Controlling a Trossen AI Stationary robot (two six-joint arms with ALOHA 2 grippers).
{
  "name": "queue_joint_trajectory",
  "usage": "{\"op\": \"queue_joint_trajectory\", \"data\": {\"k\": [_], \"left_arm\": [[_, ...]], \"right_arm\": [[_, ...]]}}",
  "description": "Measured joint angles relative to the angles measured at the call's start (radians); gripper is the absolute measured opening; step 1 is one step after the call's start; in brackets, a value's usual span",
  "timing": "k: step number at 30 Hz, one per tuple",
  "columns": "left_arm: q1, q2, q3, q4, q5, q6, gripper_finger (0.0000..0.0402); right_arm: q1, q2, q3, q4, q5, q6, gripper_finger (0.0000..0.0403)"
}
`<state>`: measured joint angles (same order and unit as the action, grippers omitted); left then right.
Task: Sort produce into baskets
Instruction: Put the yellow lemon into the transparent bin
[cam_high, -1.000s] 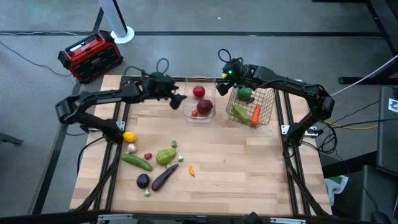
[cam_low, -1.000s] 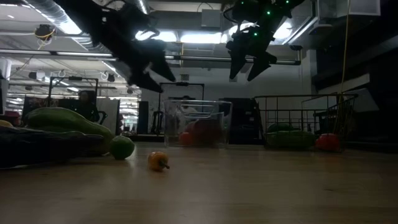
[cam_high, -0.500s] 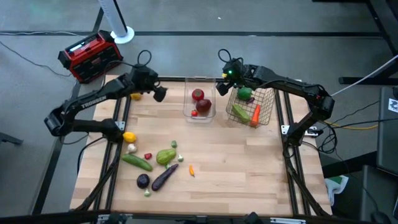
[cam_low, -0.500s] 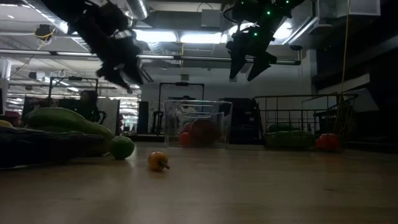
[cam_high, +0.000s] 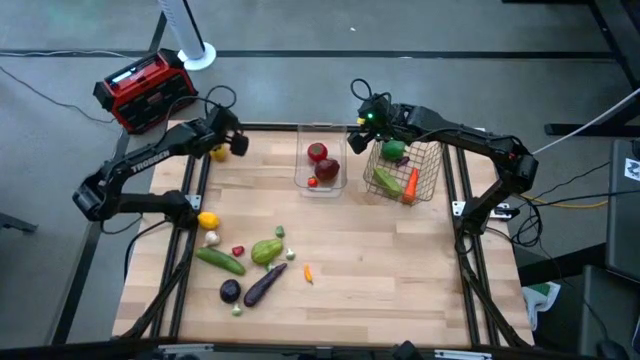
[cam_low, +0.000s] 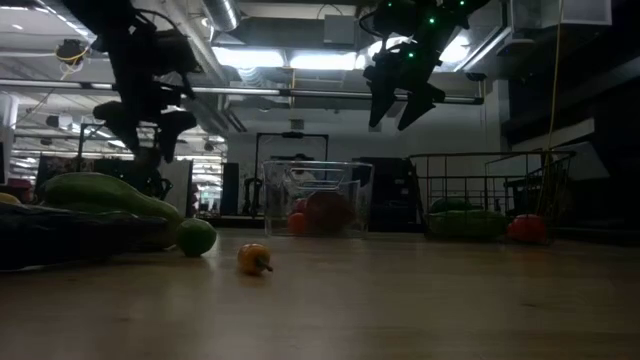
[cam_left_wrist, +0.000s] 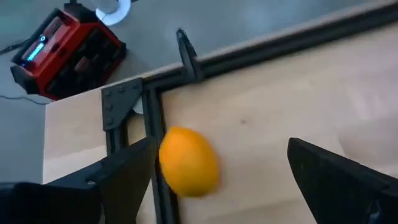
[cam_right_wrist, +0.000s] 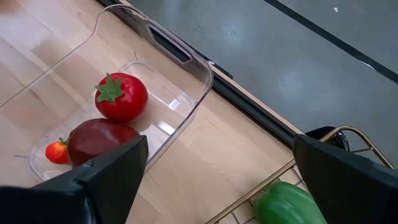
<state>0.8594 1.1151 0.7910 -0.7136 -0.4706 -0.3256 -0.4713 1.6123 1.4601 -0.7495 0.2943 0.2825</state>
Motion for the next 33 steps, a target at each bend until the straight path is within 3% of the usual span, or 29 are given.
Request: {"op": "queue_joint_trajectory", "data": {"k": [18, 33], "left_arm": [[-0.014, 0.197, 0.007, 0.04, -0.168, -0.135, 0.0359], [-0.013, 0.373, 0.048, -0.05, -0.189, -0.275, 0.0359]], "right_arm": [[0.0, 0.0, 0.0, 0.0, -0.026, 0.0, 0.0397], [0.0, 0.0, 0.0, 0.0, -0.088, 0.0, 0.0397]]}}
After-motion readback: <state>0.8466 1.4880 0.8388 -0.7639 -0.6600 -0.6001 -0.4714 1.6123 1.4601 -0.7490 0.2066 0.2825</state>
